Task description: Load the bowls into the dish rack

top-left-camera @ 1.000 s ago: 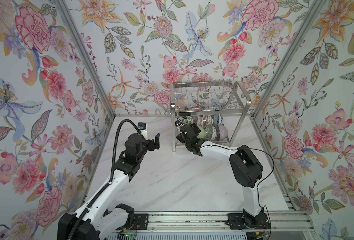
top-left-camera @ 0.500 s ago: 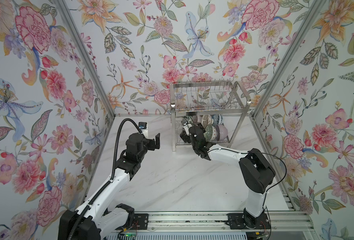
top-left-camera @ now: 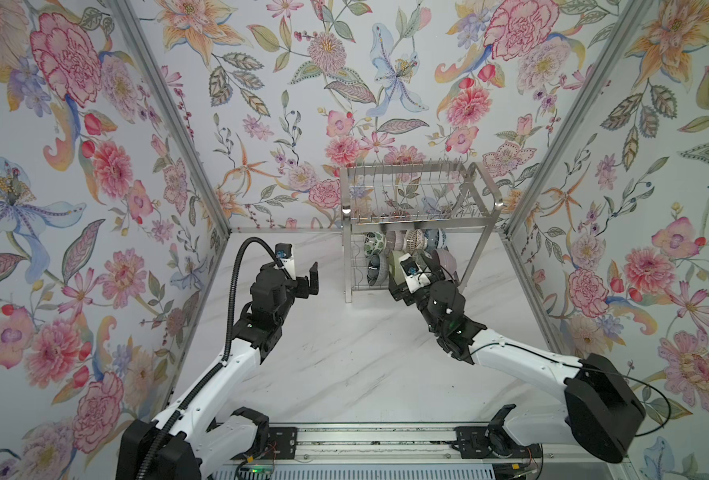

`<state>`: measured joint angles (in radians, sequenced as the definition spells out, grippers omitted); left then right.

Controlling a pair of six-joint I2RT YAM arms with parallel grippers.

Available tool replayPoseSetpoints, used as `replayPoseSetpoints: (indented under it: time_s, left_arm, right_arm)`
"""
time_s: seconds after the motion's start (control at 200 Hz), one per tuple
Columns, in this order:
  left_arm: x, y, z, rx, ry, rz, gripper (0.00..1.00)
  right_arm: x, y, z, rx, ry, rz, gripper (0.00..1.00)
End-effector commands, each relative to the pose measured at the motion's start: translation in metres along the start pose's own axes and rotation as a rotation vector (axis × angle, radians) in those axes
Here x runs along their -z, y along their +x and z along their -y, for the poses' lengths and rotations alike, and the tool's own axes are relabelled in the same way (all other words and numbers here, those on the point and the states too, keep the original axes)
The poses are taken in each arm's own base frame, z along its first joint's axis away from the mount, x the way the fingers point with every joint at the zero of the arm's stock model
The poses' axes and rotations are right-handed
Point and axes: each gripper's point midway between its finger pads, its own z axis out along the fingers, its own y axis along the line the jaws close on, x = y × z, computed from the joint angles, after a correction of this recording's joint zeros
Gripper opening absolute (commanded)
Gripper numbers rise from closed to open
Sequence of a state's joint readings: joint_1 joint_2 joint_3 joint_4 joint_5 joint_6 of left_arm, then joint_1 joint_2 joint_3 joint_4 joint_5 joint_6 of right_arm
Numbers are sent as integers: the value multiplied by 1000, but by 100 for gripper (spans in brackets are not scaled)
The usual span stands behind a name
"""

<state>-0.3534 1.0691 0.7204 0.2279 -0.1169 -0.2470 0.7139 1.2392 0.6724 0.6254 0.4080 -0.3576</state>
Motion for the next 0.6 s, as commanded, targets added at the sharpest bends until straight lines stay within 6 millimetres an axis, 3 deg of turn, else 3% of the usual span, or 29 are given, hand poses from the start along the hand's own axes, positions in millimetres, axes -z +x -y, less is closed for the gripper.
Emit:
replayPoseSetpoints:
  time_s: [0.0, 0.105, 0.235, 0.33, 0.425, 0.495, 0.596]
  left_arm:
    - [3, 4, -30, -22, -160, 65, 99]
    - [5, 22, -54, -46, -294, 95, 99]
    - [8, 49, -70, -102, -379, 124, 99]
    - [7, 68, -81, -115, -433, 96, 99]
    - [8, 79, -93, -117, -485, 77, 99]
    - [8, 78, -95, -131, -485, 94, 99]
    - [4, 91, -107, -155, -516, 72, 100]
  right_arm:
    - [22, 32, 57, -67, 179, -91, 99]
    - [52, 88, 106, -198, 316, -193, 99]
    - [84, 138, 138, -331, 439, -207, 99]
    - [93, 169, 145, -320, 481, -260, 99]
    - [94, 188, 144, -275, 489, -269, 99]
    - [88, 200, 141, -289, 468, -290, 99]
    - [73, 213, 139, -296, 446, -328, 99]
